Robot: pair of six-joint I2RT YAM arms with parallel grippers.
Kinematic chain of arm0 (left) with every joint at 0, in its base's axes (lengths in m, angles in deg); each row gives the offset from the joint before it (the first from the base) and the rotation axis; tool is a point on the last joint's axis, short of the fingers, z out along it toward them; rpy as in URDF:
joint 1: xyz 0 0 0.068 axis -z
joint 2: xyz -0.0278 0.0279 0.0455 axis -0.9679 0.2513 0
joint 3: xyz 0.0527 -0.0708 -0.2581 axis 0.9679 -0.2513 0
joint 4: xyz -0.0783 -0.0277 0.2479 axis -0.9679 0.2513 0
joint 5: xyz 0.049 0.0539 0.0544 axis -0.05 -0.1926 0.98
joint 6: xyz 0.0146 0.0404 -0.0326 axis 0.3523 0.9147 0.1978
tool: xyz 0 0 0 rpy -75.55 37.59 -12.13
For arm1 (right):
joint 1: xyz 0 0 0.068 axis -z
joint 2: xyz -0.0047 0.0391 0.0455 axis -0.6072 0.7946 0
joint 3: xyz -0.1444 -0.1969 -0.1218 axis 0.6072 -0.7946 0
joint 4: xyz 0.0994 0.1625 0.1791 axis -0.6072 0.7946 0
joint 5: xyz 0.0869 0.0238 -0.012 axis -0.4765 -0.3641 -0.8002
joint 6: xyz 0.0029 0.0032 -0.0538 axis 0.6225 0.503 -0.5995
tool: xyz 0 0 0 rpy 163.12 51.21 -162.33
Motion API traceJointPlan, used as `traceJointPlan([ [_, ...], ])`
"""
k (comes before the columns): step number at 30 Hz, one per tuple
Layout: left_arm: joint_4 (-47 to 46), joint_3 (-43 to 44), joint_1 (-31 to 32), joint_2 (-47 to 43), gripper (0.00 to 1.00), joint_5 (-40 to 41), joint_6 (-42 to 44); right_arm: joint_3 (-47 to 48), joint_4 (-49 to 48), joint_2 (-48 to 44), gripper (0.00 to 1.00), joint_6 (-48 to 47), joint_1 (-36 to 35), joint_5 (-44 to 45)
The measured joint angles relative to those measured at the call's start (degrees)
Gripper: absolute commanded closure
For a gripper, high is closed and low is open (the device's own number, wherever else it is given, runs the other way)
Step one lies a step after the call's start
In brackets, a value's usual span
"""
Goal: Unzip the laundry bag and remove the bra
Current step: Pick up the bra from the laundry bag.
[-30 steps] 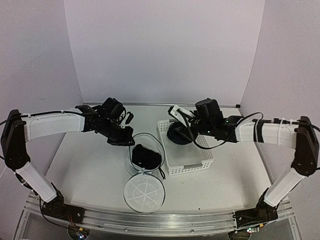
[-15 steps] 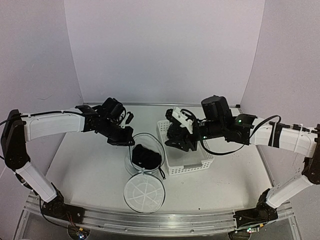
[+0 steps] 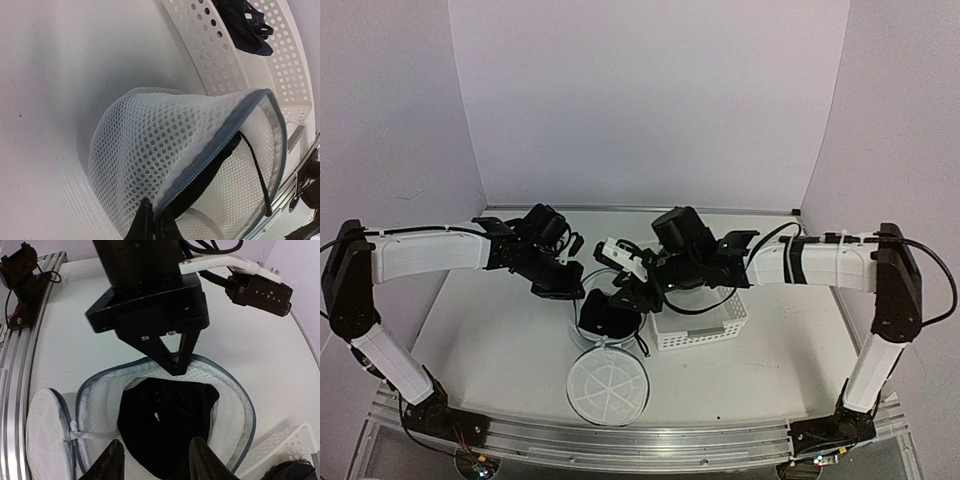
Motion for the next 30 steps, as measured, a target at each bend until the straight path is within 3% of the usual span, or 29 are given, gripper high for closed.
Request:
traceJointPlan([
  [14, -0.4, -3.1, 0.0, -0.2, 1.0, 2.6, -0.4, 8.6, 0.3, 14.4, 0.45, 1.7, -2.8, 10.3],
  [30, 0.0, -4.9, -0.5, -0.2, 1.0, 7.0, -0.6, 11.8, -7.0, 19.6, 0.42, 2.6, -3.0, 15.5],
])
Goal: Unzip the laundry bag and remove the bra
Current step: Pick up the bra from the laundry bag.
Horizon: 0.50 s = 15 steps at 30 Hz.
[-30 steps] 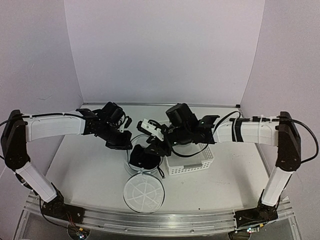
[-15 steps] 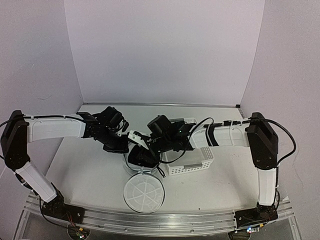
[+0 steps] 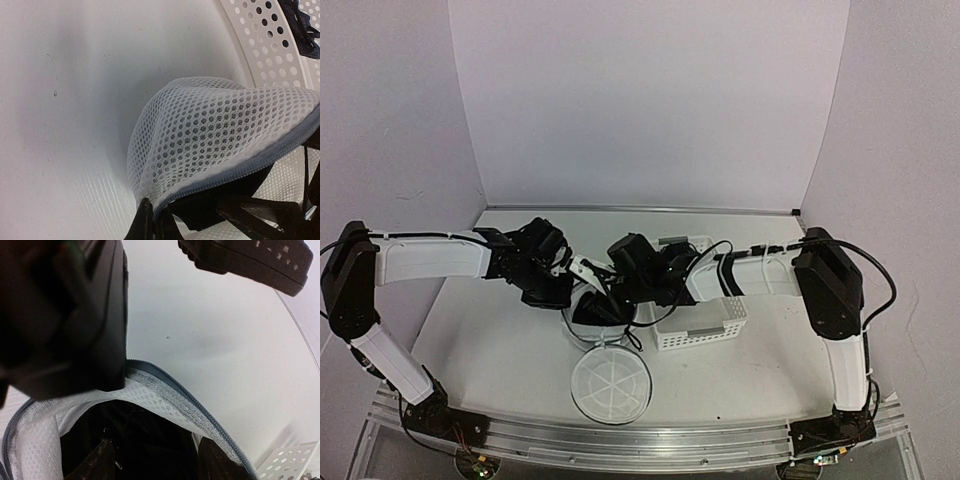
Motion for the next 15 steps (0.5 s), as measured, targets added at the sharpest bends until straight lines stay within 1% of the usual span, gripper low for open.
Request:
traceJointPlan([
  [7, -0.4, -1.1, 0.0, -0.2, 1.0, 1.4, 0.0, -3.6, -4.3, 0.0, 0.42, 1.0, 0.0, 0.1],
  [11, -1.6, -1.5, -0.2, -1.3, 1.0, 1.2, 0.0, -7.1, -4.4, 0.0, 0.43, 1.9, 0.5, 0.6],
  [15, -3.0, -1.6, -0.4, -2.3, 1.0, 1.2, 0.0, -8.0, -4.2, 0.0, 0.42, 2.8, 0.9, 0.7],
])
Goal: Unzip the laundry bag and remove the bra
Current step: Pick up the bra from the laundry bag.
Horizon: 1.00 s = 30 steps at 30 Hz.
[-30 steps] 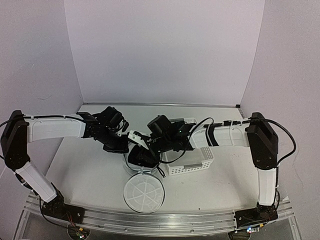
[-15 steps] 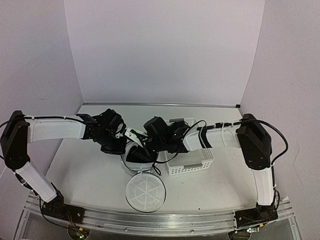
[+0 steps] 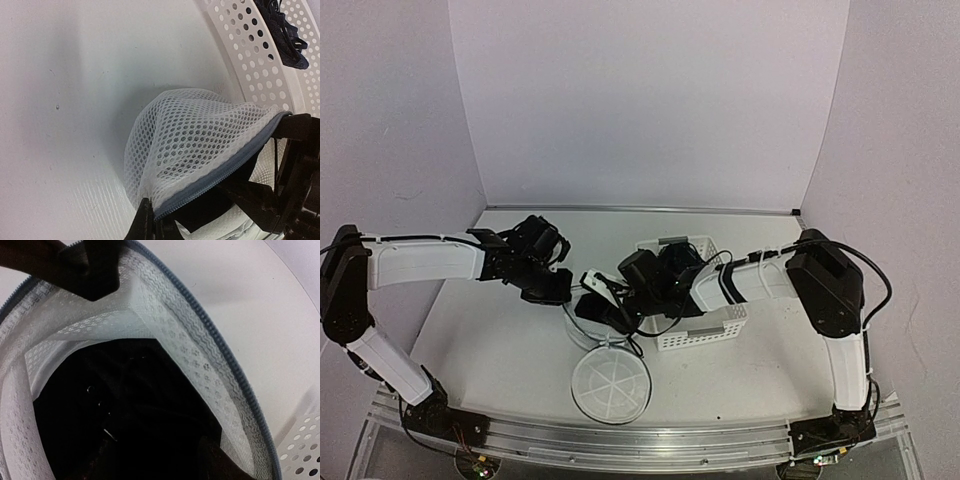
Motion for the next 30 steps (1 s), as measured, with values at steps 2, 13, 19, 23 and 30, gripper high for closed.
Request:
traceJointPlan([
  [2, -0.6, -0.2, -0.1, 0.0, 1.0, -0.1, 0.0, 0.0, -0.3, 0.0, 0.41, 0.4, 0.0, 0.0],
  [13, -2.5, -2.0, -0.2, 0.7, 1.0, -1.7, 0.0, 1.8, -0.5, 2.9, 0.33, 3.0, 0.1, -0.5],
  [19, -3.0, -3.0, -0.2, 1.4, 1.0, -2.1, 0.0, 3.9, -1.1, 5.4, 0.57, 5.2, 0.3, -0.7],
  [23, -3.0, -3.1, -0.3, 1.8, 1.0, -2.6, 0.0, 4.5, -1.2, 6.2, 0.9, 6.7, 0.6, -1.5],
  [30, -3.1, -3.3, -0.3, 1.9, 1.0, -3.0, 0.0, 4.5, -1.3, 6.3, 1.0, 8.4, 0.9, -2.6],
])
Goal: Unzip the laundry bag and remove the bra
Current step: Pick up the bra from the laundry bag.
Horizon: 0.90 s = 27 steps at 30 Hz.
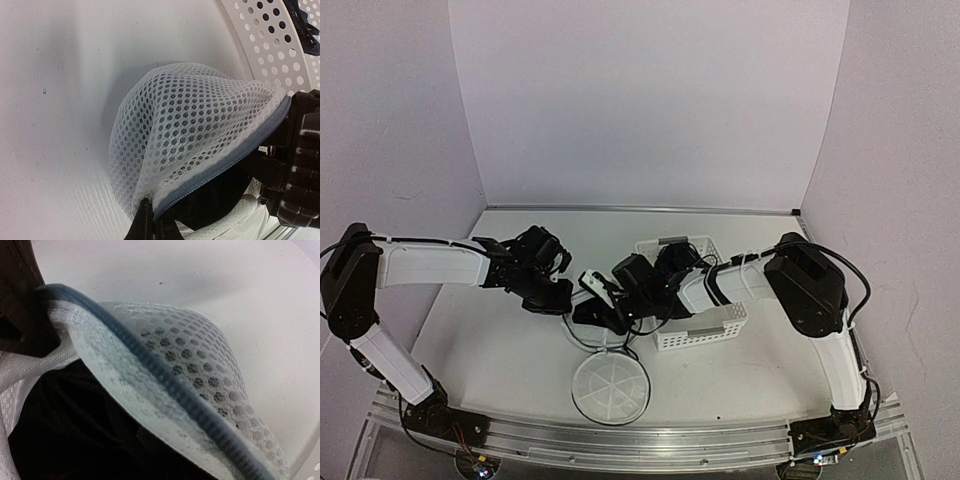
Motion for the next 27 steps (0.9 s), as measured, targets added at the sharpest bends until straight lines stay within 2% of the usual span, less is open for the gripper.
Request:
traceJointPlan([
  [9, 0.0, 0.0, 0.0, 0.0, 1.0, 0.0, -0.4, -3.2, -1.3, -2.2, 1.0, -0.1, 0.1, -0.9],
  [18, 0.0, 0.1, 0.0, 0.0, 1.0, 0.0, -1.5, -13.6, -2.8, -11.6, 1.0, -1.2, 0.1, -6.4],
  [27, 0.1, 3.1, 0.0, 0.0, 1.0, -0.2, -2.4, -20.1, -4.5, -19.3, 1.0, -3.8, 0.0, -10.1],
])
